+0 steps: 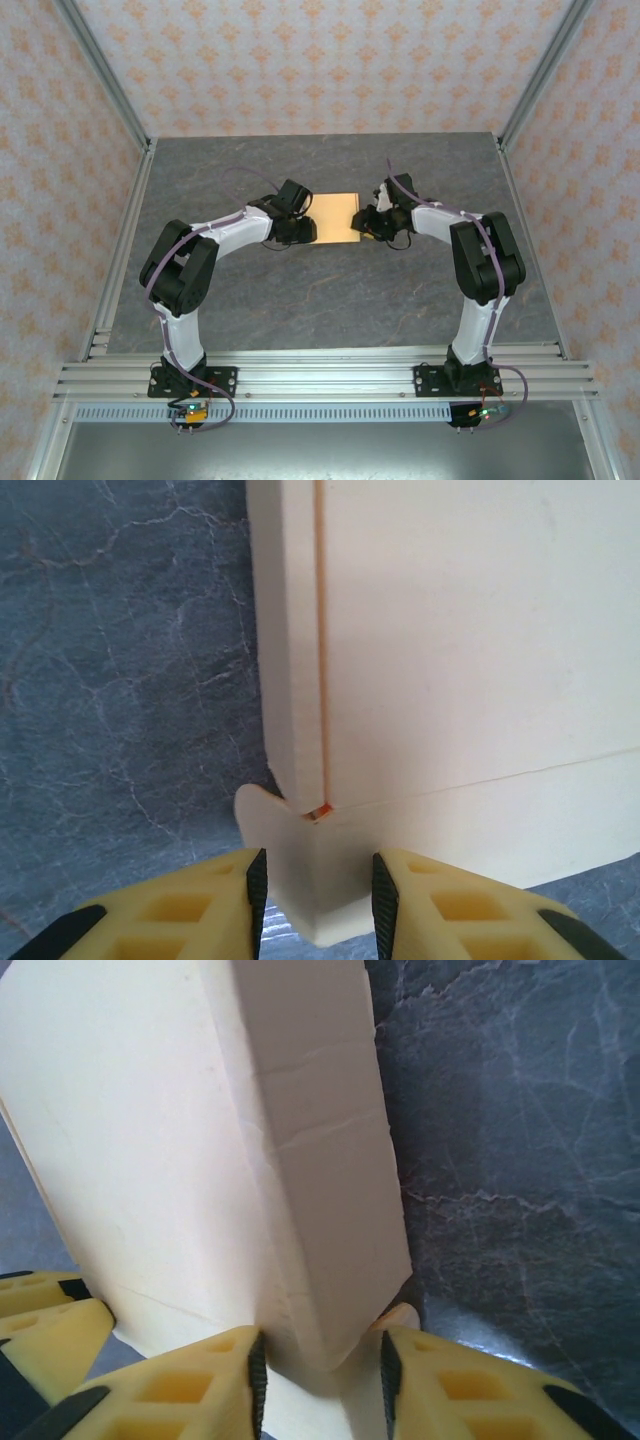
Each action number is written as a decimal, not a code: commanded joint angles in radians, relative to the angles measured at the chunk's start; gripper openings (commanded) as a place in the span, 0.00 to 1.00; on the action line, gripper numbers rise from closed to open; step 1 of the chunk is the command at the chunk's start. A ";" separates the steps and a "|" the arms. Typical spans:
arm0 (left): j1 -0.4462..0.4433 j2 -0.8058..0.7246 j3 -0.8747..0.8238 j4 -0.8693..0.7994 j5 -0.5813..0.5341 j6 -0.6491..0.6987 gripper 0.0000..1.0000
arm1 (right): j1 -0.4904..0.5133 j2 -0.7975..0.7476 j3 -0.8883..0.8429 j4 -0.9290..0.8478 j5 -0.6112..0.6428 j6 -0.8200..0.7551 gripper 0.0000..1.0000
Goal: Fold the paper box
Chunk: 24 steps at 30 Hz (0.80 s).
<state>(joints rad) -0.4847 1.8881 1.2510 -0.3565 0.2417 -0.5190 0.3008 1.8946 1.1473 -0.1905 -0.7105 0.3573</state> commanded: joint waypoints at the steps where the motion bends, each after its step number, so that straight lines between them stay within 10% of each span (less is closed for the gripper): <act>1: -0.004 0.016 0.037 -0.045 -0.050 0.039 0.36 | 0.003 -0.051 -0.011 -0.063 0.079 -0.041 0.40; 12: 0.002 0.053 0.053 -0.030 0.009 0.001 0.33 | 0.001 -0.098 -0.038 -0.070 0.102 -0.015 0.48; 24: 0.038 -0.053 0.053 -0.008 0.017 -0.010 0.56 | -0.065 -0.140 -0.035 -0.040 0.027 0.066 0.55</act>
<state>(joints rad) -0.4713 1.8885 1.2808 -0.3706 0.2649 -0.5259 0.2611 1.7771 1.1130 -0.2512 -0.6739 0.4019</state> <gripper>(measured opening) 0.557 0.549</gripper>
